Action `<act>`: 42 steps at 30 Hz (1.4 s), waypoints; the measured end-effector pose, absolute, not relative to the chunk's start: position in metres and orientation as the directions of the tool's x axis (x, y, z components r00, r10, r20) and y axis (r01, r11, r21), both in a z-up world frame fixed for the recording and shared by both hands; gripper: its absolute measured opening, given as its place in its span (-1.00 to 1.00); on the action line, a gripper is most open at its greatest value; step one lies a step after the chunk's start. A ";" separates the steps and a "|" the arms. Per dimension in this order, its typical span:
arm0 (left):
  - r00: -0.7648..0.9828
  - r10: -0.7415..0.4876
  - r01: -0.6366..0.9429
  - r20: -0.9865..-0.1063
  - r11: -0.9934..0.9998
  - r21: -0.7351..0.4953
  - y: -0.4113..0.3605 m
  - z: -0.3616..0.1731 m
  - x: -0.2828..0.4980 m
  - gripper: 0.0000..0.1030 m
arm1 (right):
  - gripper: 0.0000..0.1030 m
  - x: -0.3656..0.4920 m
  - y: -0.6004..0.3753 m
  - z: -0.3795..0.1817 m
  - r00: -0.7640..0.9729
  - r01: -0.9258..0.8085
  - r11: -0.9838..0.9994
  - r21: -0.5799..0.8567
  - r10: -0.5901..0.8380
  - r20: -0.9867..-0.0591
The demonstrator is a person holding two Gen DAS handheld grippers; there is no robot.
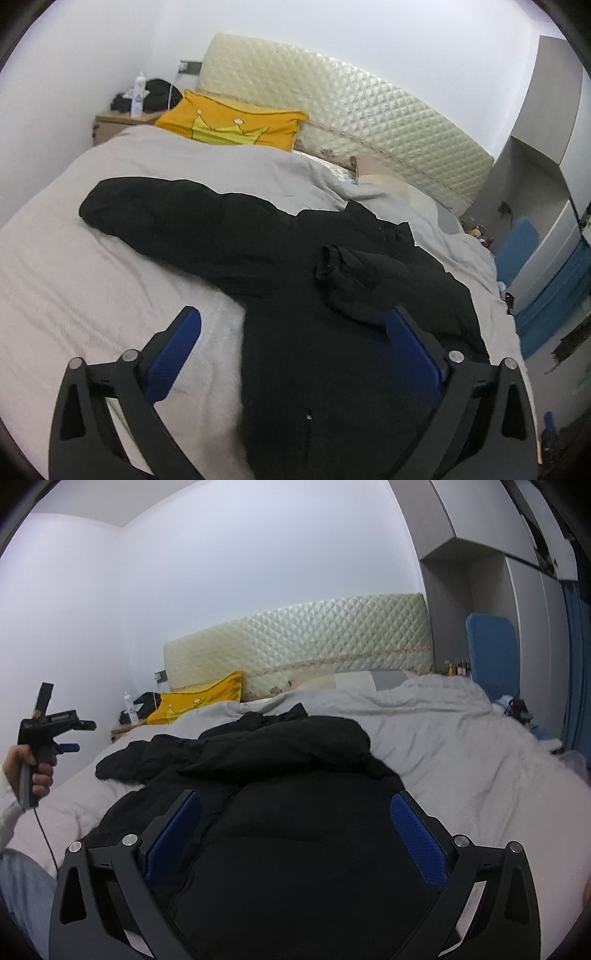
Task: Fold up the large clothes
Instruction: 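Reach the left gripper to the other sleeve cuff and close on it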
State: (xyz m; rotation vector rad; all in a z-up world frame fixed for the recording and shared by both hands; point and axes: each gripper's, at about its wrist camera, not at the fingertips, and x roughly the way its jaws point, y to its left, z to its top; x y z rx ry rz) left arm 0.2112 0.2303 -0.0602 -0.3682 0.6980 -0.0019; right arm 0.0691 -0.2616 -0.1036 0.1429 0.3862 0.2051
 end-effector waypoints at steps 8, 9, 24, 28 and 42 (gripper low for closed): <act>0.764 -0.102 -0.147 -0.638 0.934 -0.326 0.307 -0.062 0.234 0.95 | 1.00 0.076 -0.260 -0.111 0.908 -0.148 0.969 0.196 0.212 -0.362; 0.763 -0.109 -0.157 -0.638 0.925 -0.346 0.318 -0.063 0.238 0.95 | 1.00 0.077 -0.260 -0.112 0.910 -0.140 0.971 0.193 0.204 -0.362; 0.816 -0.110 -0.442 -0.568 0.515 -0.735 0.536 -0.150 0.292 0.94 | 1.00 0.113 -0.229 -0.123 0.895 -0.088 0.989 0.121 0.131 -0.427; 0.806 -0.138 -0.469 -0.576 0.445 -0.763 0.554 -0.194 0.307 0.93 | 1.00 0.127 -0.216 -0.123 0.885 -0.100 0.986 0.132 0.149 -0.441; 0.798 -0.154 -0.467 -0.582 0.453 -0.760 0.582 -0.255 0.374 0.74 | 1.00 0.160 -0.175 -0.122 0.878 -0.095 0.988 0.121 0.140 -0.457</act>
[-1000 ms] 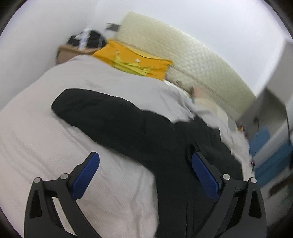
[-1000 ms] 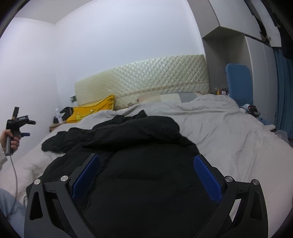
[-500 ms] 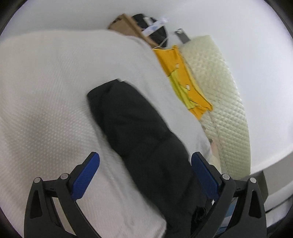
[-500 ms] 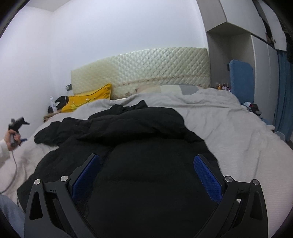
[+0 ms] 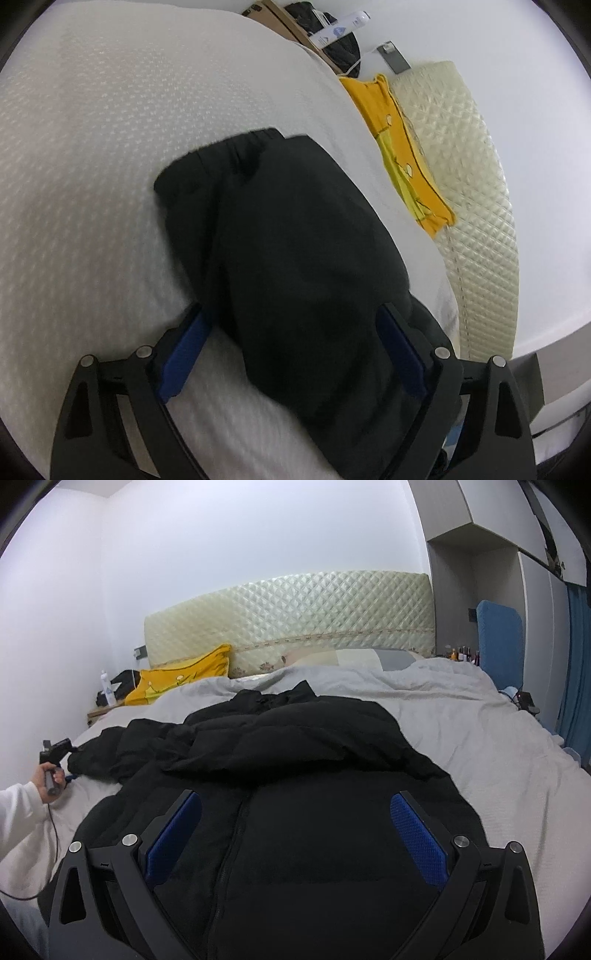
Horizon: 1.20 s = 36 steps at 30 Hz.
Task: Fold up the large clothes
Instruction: 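Reach the left gripper to the other sleeve cuff and close on it, then lift the held sleeve cuff high with the left gripper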
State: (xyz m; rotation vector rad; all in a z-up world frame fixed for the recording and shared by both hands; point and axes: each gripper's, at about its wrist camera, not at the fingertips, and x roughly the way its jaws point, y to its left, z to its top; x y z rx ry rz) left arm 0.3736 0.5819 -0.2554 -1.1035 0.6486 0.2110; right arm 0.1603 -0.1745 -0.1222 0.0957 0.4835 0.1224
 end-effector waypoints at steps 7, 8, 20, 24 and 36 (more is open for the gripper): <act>0.821 -0.131 -0.465 -0.556 0.410 -0.784 0.589 -0.264 0.384 0.21 | 1.00 0.169 -0.178 -0.124 0.882 -0.081 0.986 0.144 0.138 -0.451; 0.810 -0.145 -0.474 -0.568 0.409 -0.780 0.589 -0.266 0.388 0.06 | 1.00 0.169 -0.179 -0.124 0.881 -0.079 0.987 0.141 0.135 -0.453; 0.789 0.013 -0.517 -0.614 0.553 -0.653 0.560 -0.176 0.367 -0.92 | 1.00 0.160 -0.186 -0.118 0.881 -0.068 0.990 0.127 0.119 -0.458; 0.804 0.049 -0.503 -0.593 0.588 -0.633 0.547 -0.138 0.350 -0.93 | 1.00 0.160 -0.187 -0.118 0.873 -0.083 0.988 0.133 0.136 -0.469; 0.839 0.067 -0.421 -0.539 0.708 -0.567 0.498 -0.034 0.317 -0.93 | 1.00 0.134 -0.190 -0.101 0.886 -0.164 0.979 0.119 0.199 -0.418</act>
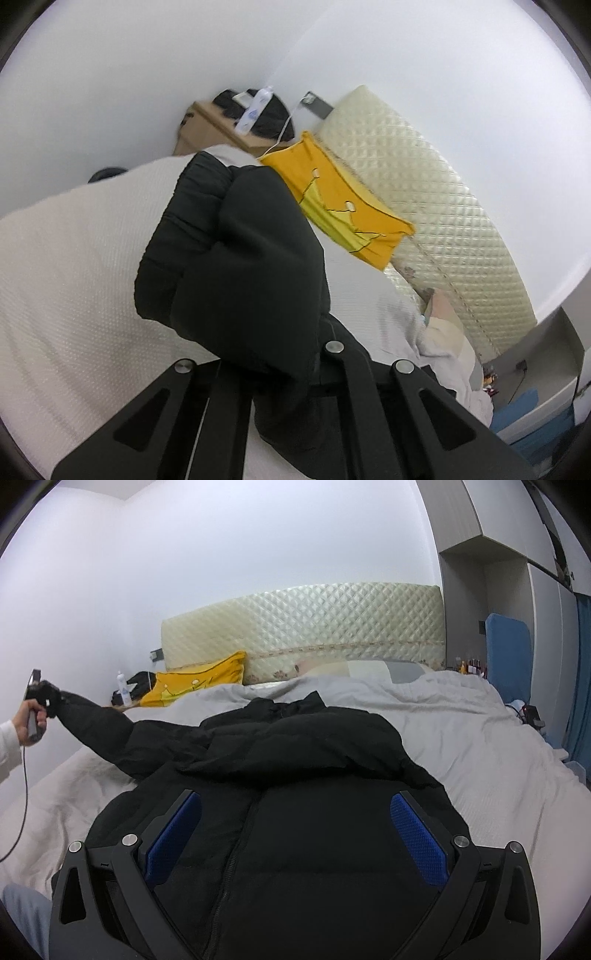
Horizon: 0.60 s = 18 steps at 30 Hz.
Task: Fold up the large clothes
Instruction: 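Lift the held sleeve cuff high with the left gripper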
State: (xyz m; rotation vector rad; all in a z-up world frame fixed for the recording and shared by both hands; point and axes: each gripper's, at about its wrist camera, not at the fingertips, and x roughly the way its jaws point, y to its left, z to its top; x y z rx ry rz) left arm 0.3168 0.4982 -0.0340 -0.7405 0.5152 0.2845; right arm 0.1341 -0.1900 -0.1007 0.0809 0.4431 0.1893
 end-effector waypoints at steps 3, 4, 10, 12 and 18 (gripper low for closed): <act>0.849 0.065 -0.398 -0.524 0.730 -0.555 0.482 -0.014 0.316 -0.93 | 1.00 0.132 -0.195 -0.096 0.887 -0.170 0.977 0.128 0.208 -0.413; 0.854 0.063 -0.388 -0.517 0.739 -0.551 0.476 -0.007 0.316 -0.93 | 1.00 0.131 -0.197 -0.095 0.888 -0.170 0.977 0.128 0.208 -0.410; 0.887 0.019 -0.276 -0.461 0.823 -0.497 0.420 0.040 0.317 -0.93 | 1.00 0.119 -0.209 -0.089 0.879 -0.189 0.969 0.160 0.240 -0.412; 0.891 0.004 -0.247 -0.454 0.842 -0.480 0.401 0.053 0.318 -0.93 | 1.00 0.115 -0.212 -0.086 0.880 -0.198 0.966 0.164 0.249 -0.404; 0.908 -0.026 -0.167 -0.419 0.893 -0.418 0.337 0.094 0.321 -0.93 | 1.00 0.102 -0.216 -0.075 0.884 -0.251 0.961 0.119 0.278 -0.376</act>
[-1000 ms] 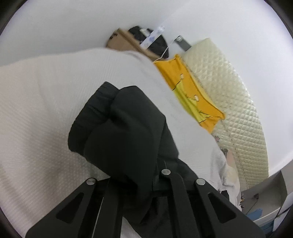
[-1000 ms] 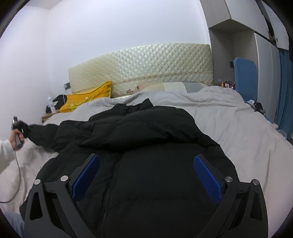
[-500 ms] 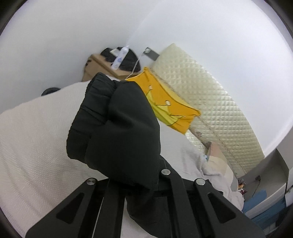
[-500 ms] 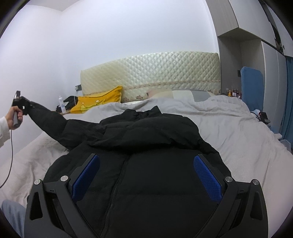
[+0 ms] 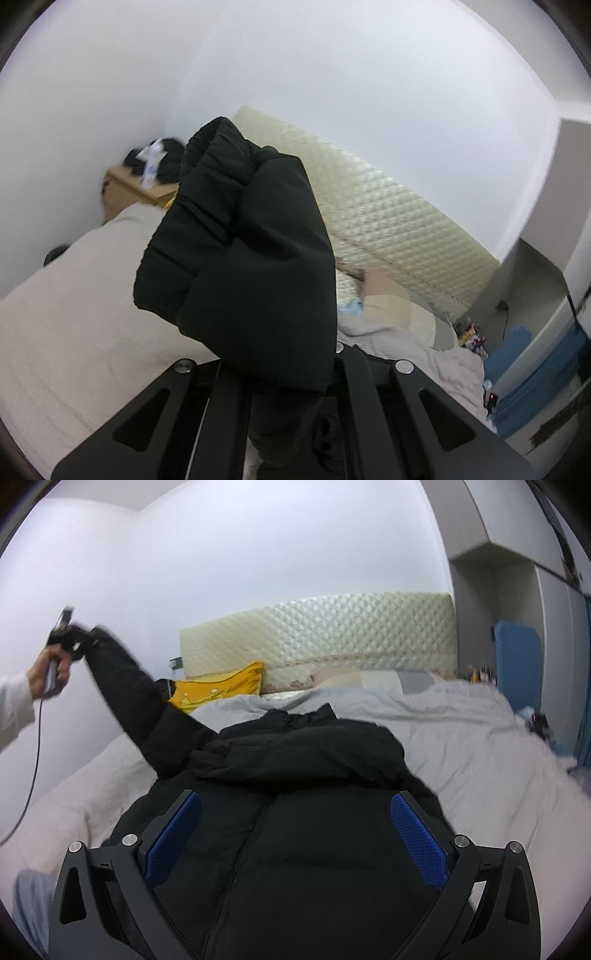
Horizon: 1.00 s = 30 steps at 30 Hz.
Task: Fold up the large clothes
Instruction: 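Lift the held sleeve cuff high with the left gripper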
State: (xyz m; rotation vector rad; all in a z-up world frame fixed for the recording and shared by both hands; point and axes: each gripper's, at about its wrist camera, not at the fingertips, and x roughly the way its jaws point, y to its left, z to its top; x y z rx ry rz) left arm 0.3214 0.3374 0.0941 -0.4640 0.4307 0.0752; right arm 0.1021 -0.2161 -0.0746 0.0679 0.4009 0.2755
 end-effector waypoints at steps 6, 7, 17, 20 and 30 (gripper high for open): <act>0.913 -0.076 -0.073 -0.401 0.936 -0.343 0.262 0.115 0.323 -0.93 | 1.00 0.095 -0.235 -0.067 0.902 -0.266 0.962 0.061 0.271 -0.335; 0.912 -0.084 -0.057 -0.400 0.943 -0.328 0.250 0.117 0.324 -0.93 | 1.00 0.095 -0.240 -0.067 0.904 -0.265 0.962 0.060 0.270 -0.332; 0.890 -0.160 0.064 -0.426 0.971 -0.231 0.141 0.111 0.332 -0.93 | 1.00 0.088 -0.289 -0.065 0.907 -0.235 0.954 0.183 0.283 -0.311; 0.880 -0.218 0.145 -0.421 0.969 -0.199 0.097 0.107 0.329 -0.92 | 1.00 0.081 -0.303 -0.059 0.916 -0.241 0.943 0.229 0.299 -0.267; 0.805 -0.288 0.277 -0.518 0.956 -0.101 -0.015 0.038 0.347 -0.91 | 1.00 0.074 -0.343 -0.059 0.934 -0.196 0.927 0.320 0.276 -0.228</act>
